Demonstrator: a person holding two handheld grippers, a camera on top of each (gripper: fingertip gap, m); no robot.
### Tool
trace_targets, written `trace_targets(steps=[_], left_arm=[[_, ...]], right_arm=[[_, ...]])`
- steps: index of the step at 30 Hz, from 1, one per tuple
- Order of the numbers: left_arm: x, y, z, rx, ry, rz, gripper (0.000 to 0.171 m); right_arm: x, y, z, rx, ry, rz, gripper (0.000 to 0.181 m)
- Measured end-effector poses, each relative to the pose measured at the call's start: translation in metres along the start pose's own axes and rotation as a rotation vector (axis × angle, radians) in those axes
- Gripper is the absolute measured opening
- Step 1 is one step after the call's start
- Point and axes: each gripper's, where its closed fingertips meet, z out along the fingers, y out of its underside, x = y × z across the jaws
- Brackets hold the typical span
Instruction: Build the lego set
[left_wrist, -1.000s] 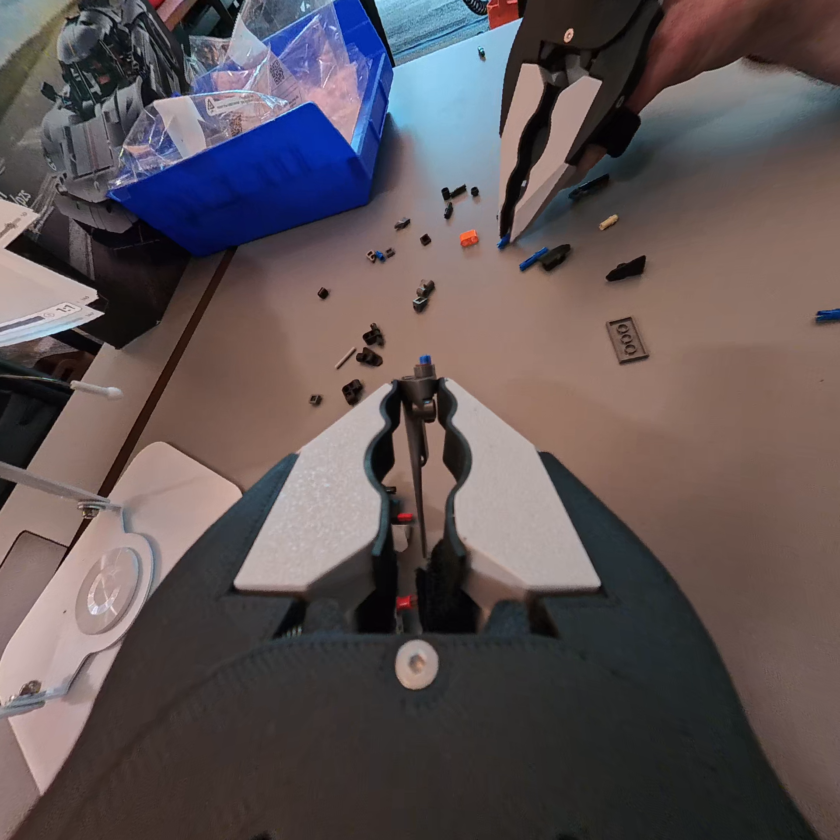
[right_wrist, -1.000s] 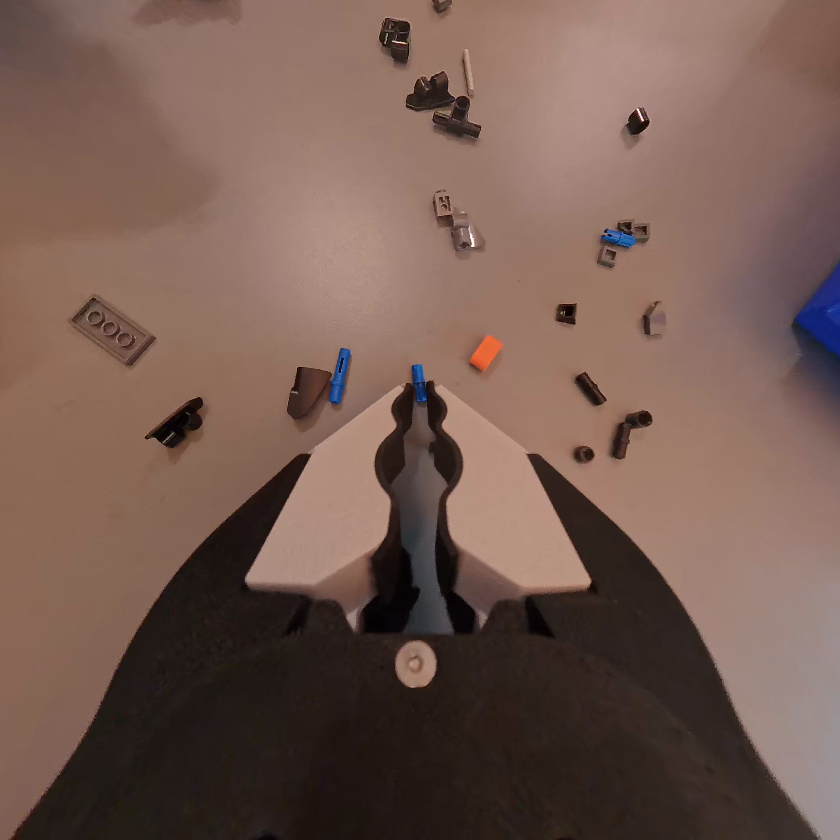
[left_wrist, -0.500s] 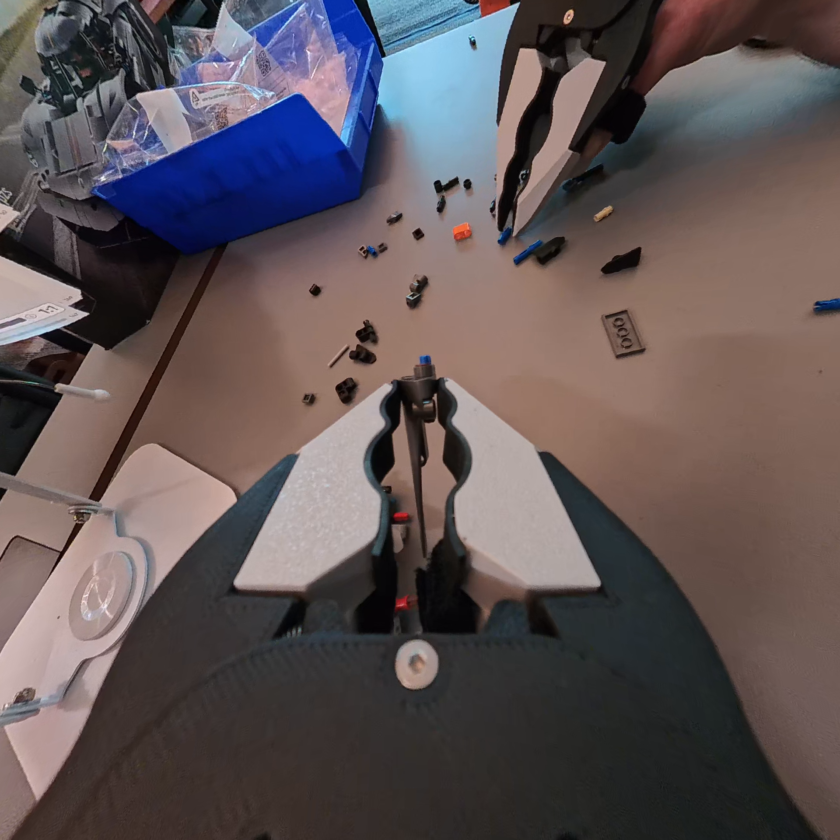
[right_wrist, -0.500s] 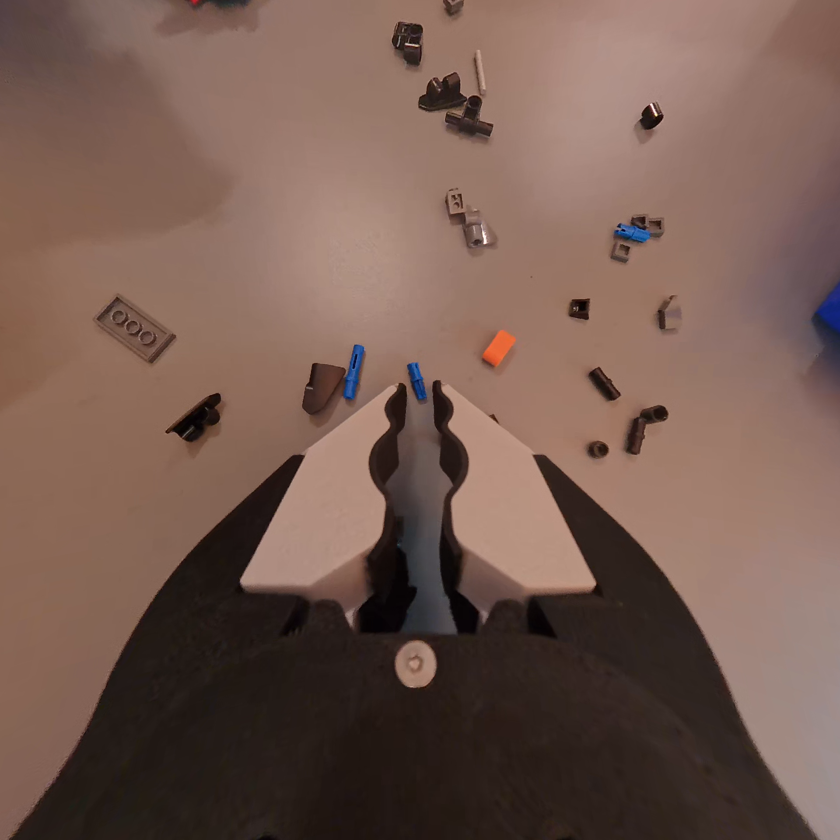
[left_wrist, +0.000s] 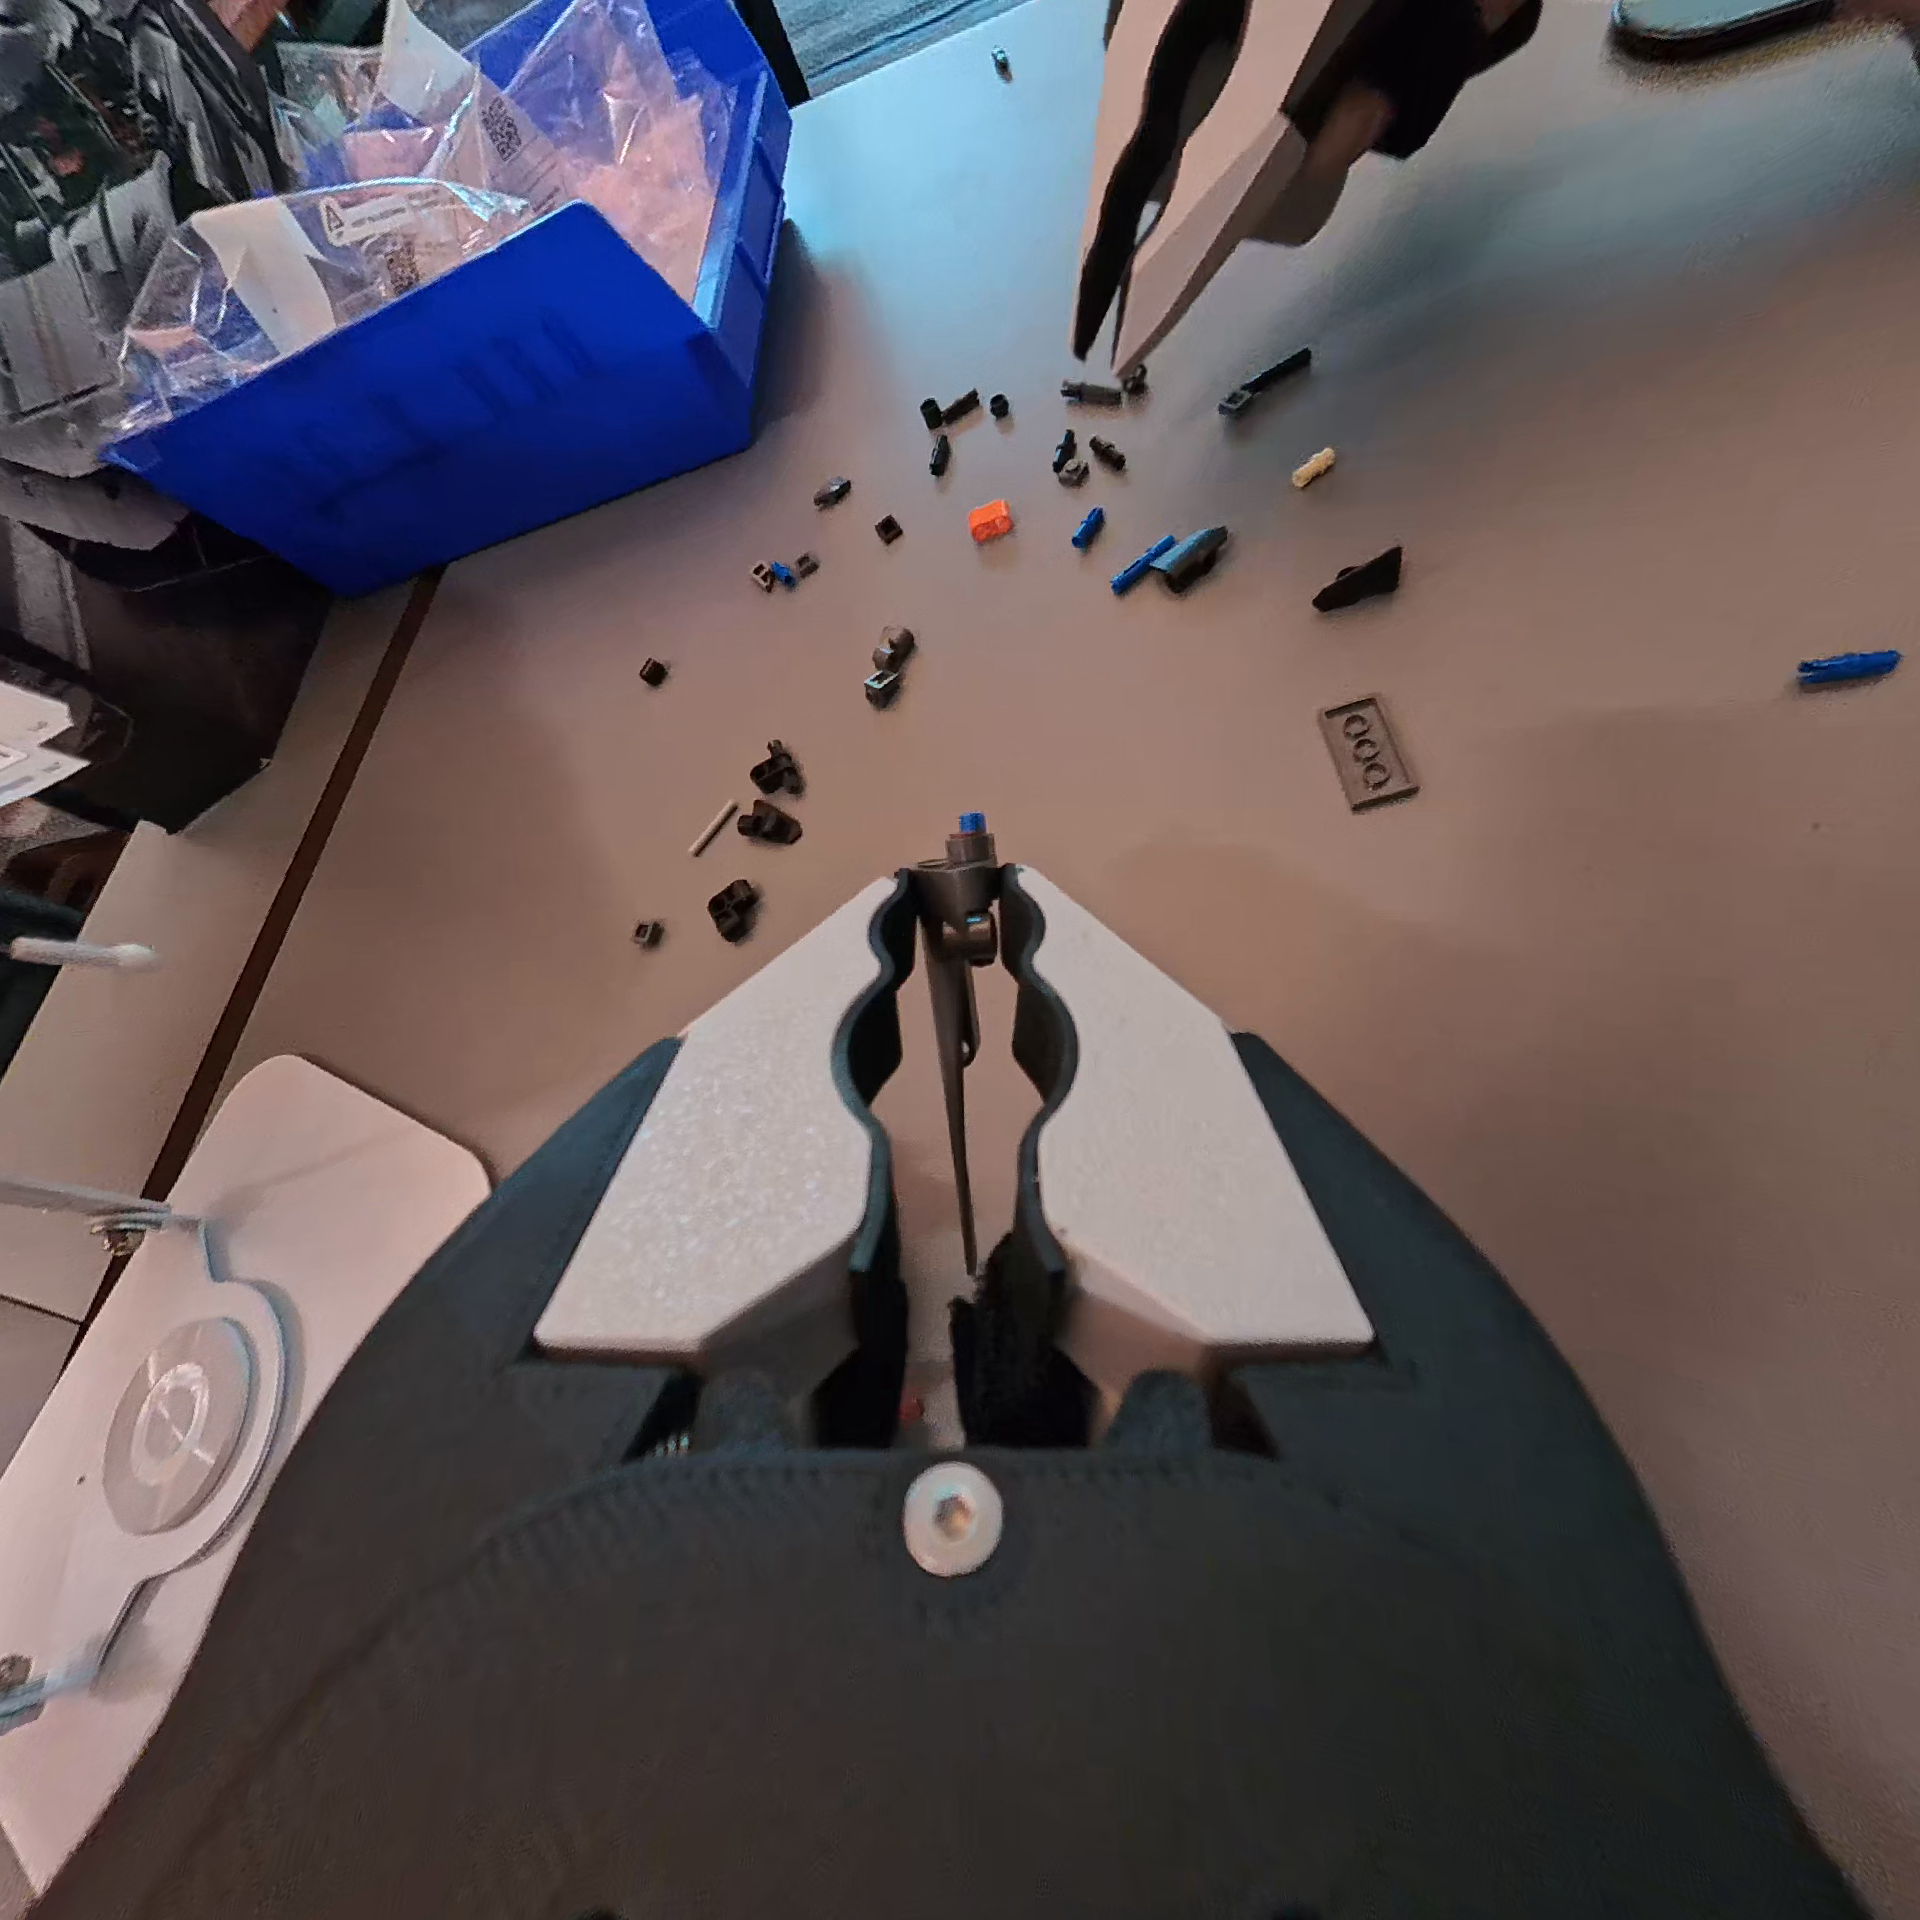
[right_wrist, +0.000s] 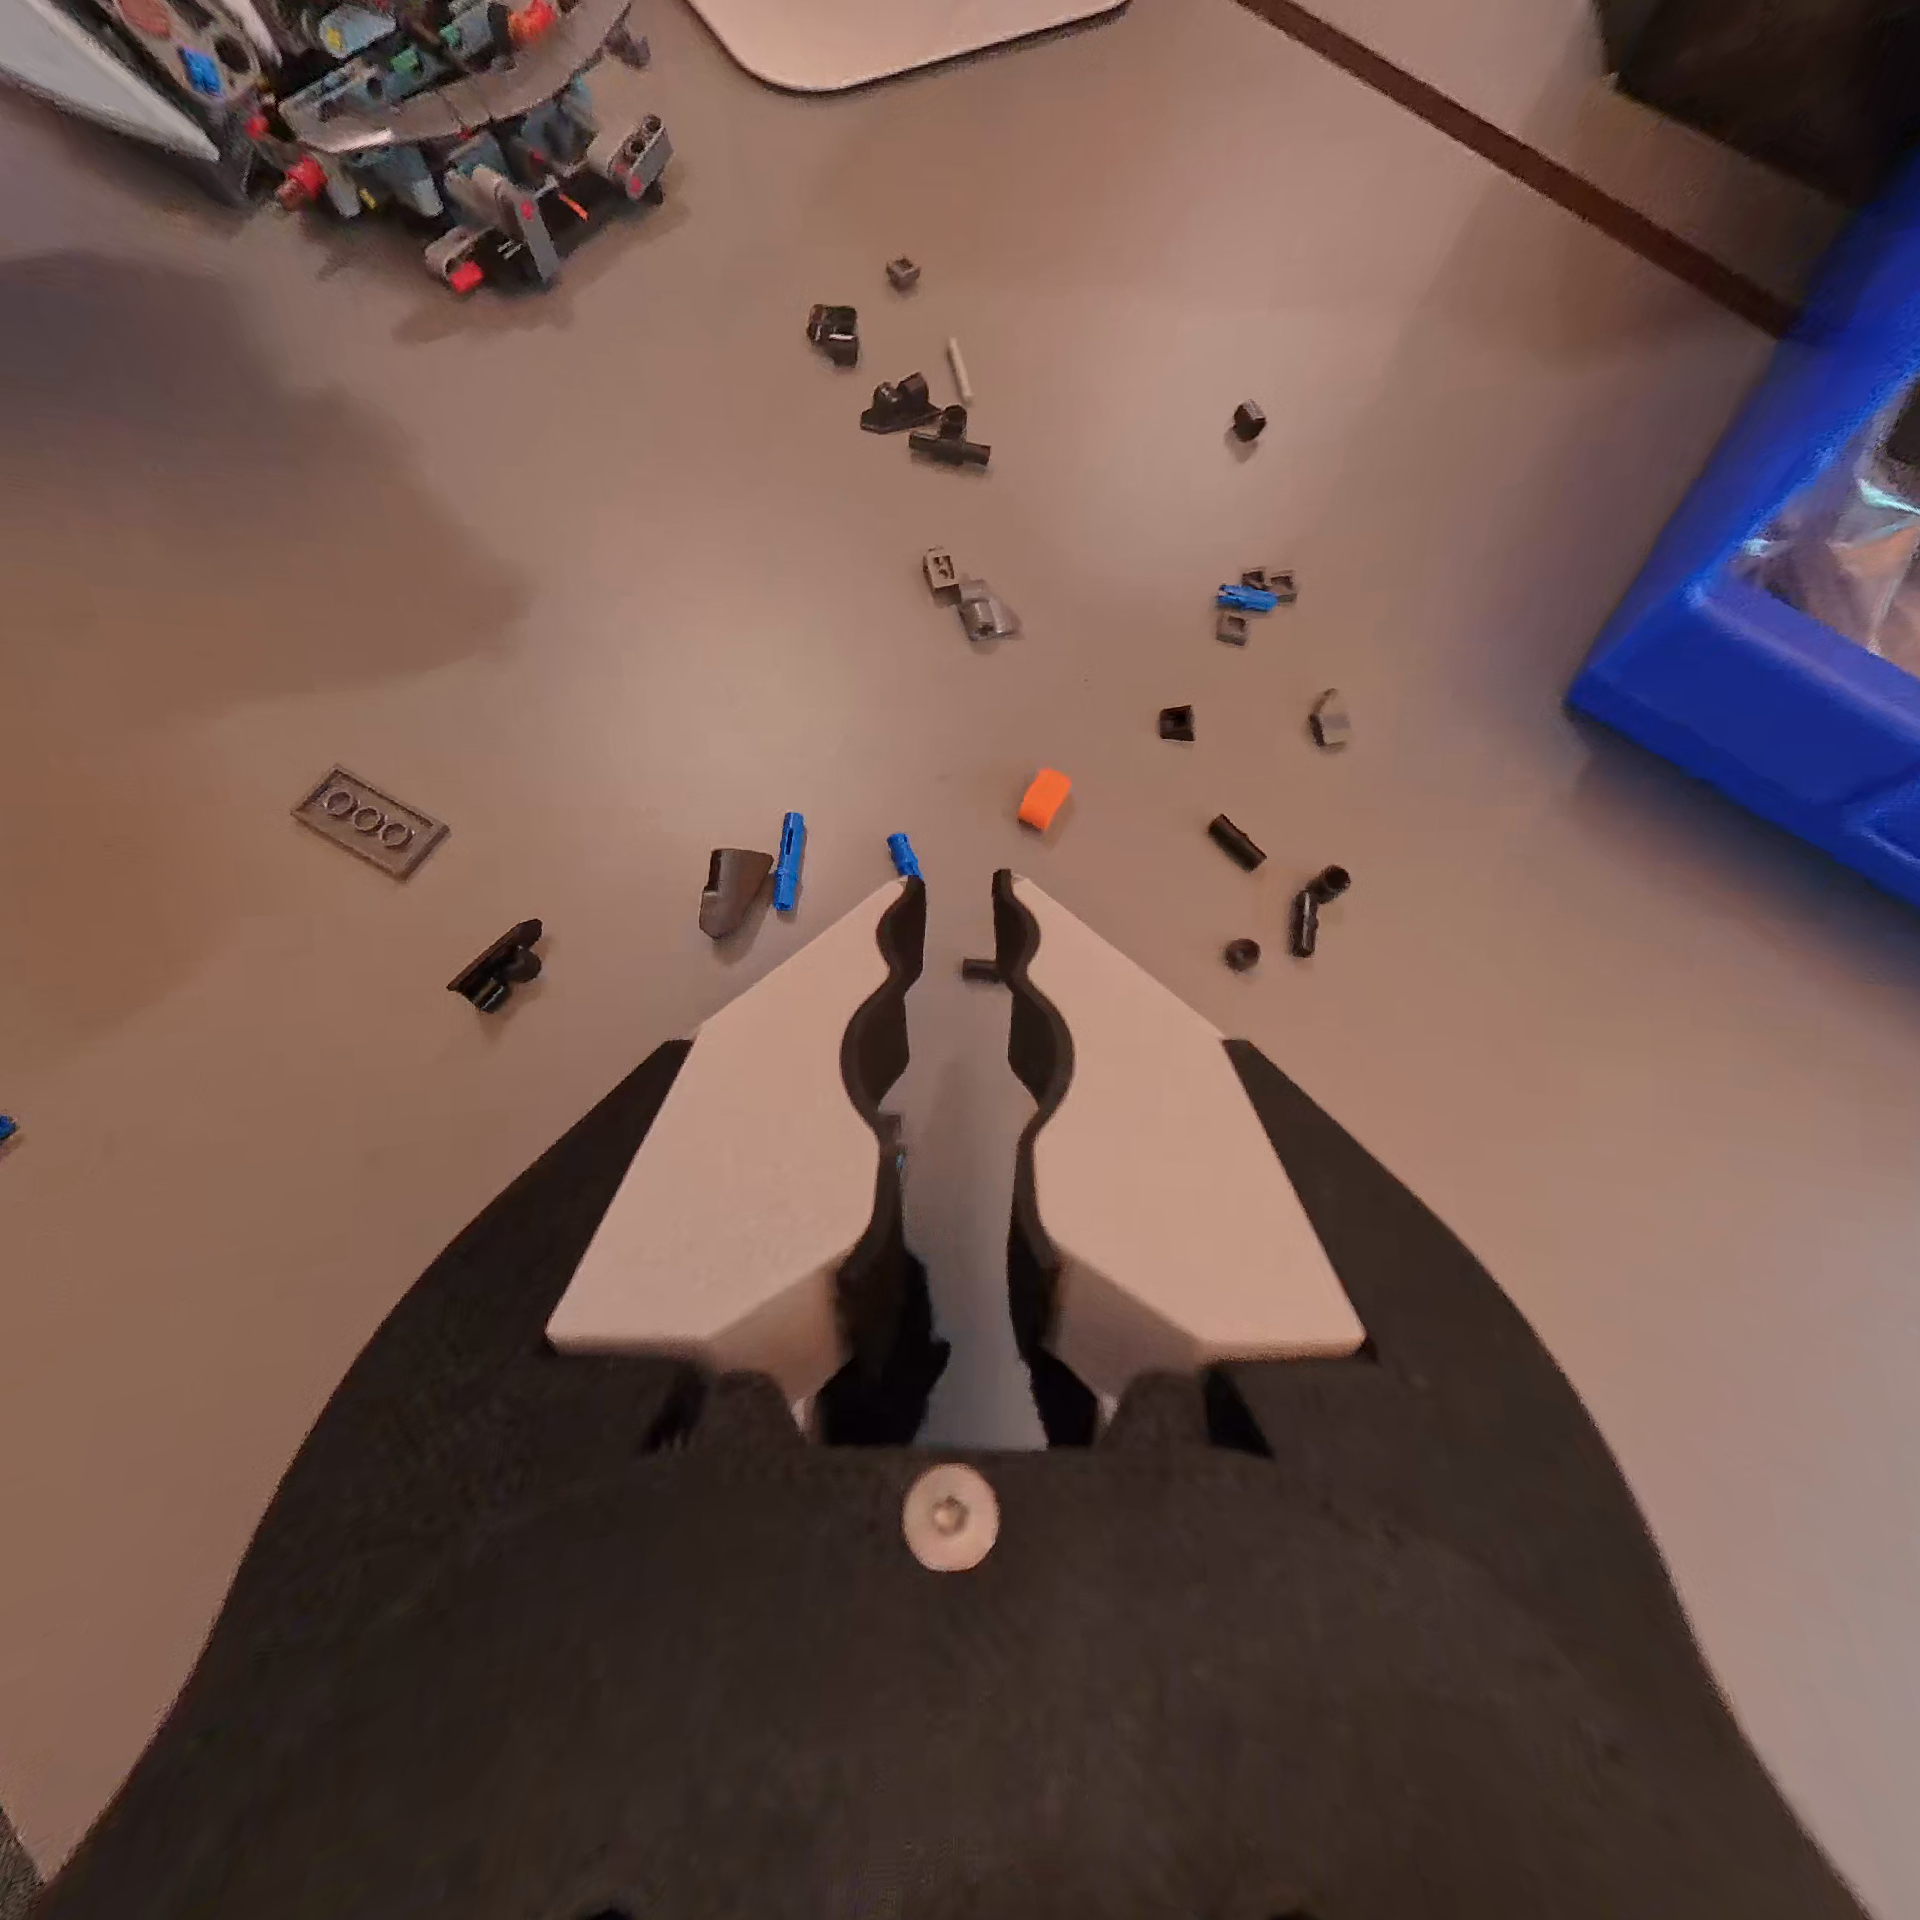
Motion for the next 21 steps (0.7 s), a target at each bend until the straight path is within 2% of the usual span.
trace_targets(steps=[6, 9, 15, 21], left_arm=[[0.011, -0.004, 0.007, -0.003, 0.025, 0.026, 0.013], [0.015, -0.004, 0.009, -0.005, 0.032, 0.034, 0.013], [0.016, -0.004, 0.014, -0.005, 0.031, 0.033, 0.013], [0.018, -0.004, 0.018, -0.004, 0.038, 0.028, 0.013]], right_arm=[[0.000, 0.008, -0.013, 0.058, 0.030, 0.049, 0.014], [0.004, 0.011, -0.011, 0.063, 0.053, 0.025, 0.014], [0.017, 0.000, -0.012, 0.178, 0.118, 0.001, 0.012], [0.022, 0.005, -0.014, 0.189, 0.169, -0.037, 0.013]])
